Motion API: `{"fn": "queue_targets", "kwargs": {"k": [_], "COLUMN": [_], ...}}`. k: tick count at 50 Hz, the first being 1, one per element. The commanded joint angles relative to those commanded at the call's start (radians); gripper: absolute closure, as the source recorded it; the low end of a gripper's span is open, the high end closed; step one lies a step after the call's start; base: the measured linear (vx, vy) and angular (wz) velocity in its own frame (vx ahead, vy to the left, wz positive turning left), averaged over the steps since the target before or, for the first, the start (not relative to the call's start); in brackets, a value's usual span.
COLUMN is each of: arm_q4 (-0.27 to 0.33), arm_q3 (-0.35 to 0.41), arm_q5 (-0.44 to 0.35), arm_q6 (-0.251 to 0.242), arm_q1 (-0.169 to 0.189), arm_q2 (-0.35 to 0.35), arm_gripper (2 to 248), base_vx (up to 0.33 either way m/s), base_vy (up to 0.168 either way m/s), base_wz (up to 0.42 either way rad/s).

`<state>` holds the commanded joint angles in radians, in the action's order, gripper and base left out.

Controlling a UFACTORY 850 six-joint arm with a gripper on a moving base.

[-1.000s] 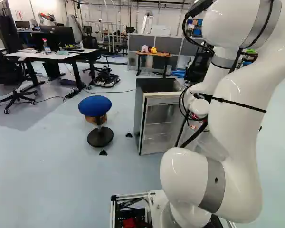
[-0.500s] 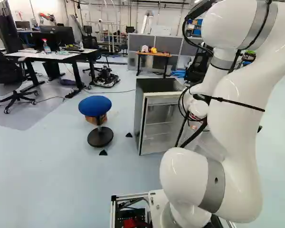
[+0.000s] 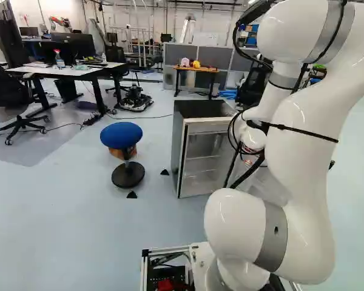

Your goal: Grab a drink from the fridge

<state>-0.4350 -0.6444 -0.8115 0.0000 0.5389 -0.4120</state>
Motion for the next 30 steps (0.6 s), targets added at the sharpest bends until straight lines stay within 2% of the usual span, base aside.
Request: {"fn": "queue_targets", "kwargs": {"k": [30], "arm_q4": [0.000], "arm_q3": [-0.011], "arm_q5": [0.000], "arm_q6": [0.000], "arm_q1": [0.000], "arm_q2": [-0.032], "arm_gripper": [107], "base_vx": [0.000], "base_vy": [0.000], "base_wz": [0.000]}}
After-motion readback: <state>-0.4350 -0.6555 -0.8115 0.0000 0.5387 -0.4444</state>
